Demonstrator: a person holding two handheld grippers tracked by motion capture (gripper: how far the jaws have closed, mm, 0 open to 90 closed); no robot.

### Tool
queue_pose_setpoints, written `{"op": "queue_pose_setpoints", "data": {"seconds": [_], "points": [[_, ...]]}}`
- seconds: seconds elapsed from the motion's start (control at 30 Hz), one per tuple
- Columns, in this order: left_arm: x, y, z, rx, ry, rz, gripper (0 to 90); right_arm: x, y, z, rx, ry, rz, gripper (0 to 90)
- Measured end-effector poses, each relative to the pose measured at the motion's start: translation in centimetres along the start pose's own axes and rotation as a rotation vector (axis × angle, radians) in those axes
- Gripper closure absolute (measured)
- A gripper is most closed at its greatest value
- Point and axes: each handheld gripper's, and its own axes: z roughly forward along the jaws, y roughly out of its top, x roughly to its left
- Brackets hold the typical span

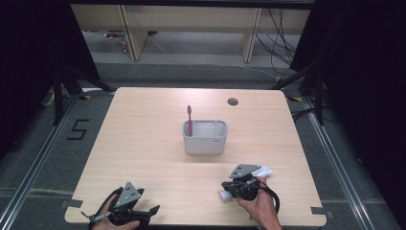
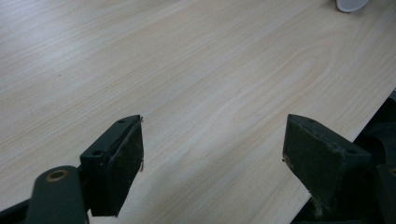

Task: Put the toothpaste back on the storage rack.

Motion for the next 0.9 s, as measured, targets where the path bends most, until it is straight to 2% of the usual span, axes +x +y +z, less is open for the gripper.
{"op": "queue_pose_setpoints", "data": {"seconds": [0.07, 0.2, 0.3, 0.33, 0.47, 0.6, 0.7, 0.73, 0.77, 0.8, 0.9], "points": [[0.0, 0.0, 0.0, 0.000, -0.001, 0.000, 19.9, 0.0, -0.1, -0.1, 0.005, 0.009, -0.010, 89.2], [0.0, 0.0, 0.0, 0.005, -0.003, 0.001, 19.9, 0.3, -0.3, -0.3, 0.014, 0.010, 0.001, 89.1], [0.0, 0.0, 0.0, 0.005, -0.002, 0.001, 19.9, 0.4, -0.5, -0.2, -0.001, 0.023, -0.006, 89.1], [0.0, 0.0, 0.0, 0.005, -0.002, 0.001, 19.9, 0.4, -0.6, -0.3, 0.014, 0.021, -0.015, 89.1], [0.0, 0.0, 0.0, 0.005, -0.002, 0.001, 19.9, 0.6, -0.7, -0.6, 0.024, 0.025, 0.003, 89.1], [0.0, 0.0, 0.0, 0.008, -0.001, 0.000, 19.9, 0.6, -1.0, -0.6, 0.008, 0.028, -0.016, 89.0], [0.0, 0.0, 0.0, 0.006, -0.002, 0.001, 19.9, 0.8, -1.4, -1.2, 0.033, 0.042, -0.016, 89.0], [0.0, 0.0, 0.0, 0.006, -0.002, 0.001, 19.9, 0.8, -1.5, -1.2, 0.020, 0.029, -0.014, 89.1], [0.0, 0.0, 0.0, 0.006, -0.001, 0.001, 20.0, 0.8, -1.6, -1.4, 0.039, 0.041, -0.016, 89.0], [0.0, 0.0, 0.0, 0.006, -0.001, 0.001, 20.0, 0.8, -1.7, -1.5, 0.032, 0.037, -0.026, 89.0], [0.0, 0.0, -0.1, 0.015, 0.001, 0.001, 20.0, 1.0, -2.2, -1.8, 0.033, 0.031, -0.013, 89.1]]}}
